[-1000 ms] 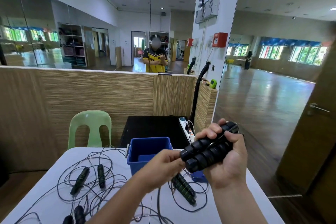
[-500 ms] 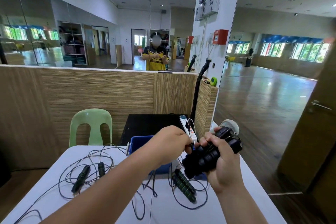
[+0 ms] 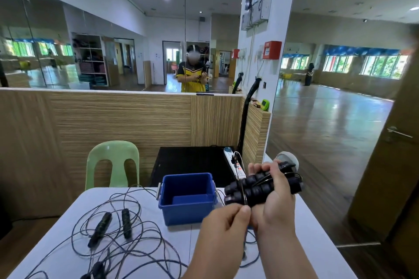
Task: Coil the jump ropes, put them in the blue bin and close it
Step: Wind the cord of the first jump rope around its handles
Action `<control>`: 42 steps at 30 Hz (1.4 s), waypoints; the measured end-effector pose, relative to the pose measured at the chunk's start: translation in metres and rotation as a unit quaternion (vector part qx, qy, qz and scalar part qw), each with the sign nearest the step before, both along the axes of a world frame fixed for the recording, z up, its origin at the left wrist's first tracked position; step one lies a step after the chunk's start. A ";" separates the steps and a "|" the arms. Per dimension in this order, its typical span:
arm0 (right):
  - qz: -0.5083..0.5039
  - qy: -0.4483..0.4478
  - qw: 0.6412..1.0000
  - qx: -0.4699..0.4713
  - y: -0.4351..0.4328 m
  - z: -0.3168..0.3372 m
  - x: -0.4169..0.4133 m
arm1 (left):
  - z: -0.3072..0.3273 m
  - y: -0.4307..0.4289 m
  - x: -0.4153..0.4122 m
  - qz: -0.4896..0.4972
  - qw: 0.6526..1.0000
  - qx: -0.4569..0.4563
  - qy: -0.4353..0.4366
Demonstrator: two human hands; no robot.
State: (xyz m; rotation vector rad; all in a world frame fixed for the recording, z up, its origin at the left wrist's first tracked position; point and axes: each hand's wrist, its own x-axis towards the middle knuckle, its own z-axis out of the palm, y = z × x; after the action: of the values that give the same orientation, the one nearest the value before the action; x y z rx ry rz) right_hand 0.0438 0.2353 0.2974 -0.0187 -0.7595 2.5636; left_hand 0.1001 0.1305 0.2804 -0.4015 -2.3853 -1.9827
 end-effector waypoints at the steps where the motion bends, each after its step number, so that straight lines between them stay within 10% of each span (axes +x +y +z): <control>1: 0.016 0.003 1.000 -0.005 -0.001 0.002 0.001 | -0.001 -0.001 0.002 -0.011 1.000 0.017 -0.005; 23: 0.216 0.011 0.976 -0.015 0.000 0.020 0.047 | 0.046 -0.049 -0.094 -0.283 0.939 -0.161 -0.109; 34: 0.126 -0.024 0.987 0.097 0.012 -0.002 0.042 | 0.071 -0.027 -0.081 -0.134 0.951 -0.169 -0.223; 42: 0.059 -0.027 0.997 0.053 0.005 -0.006 0.034 | 0.074 -0.012 -0.054 -0.026 0.971 -0.233 -0.037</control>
State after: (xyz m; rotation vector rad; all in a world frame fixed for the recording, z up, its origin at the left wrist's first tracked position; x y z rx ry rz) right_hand 0.0774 0.2399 0.2916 -0.0106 -0.9418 2.6389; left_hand 0.0457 0.1180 0.3544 -0.4026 -2.9091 -1.4553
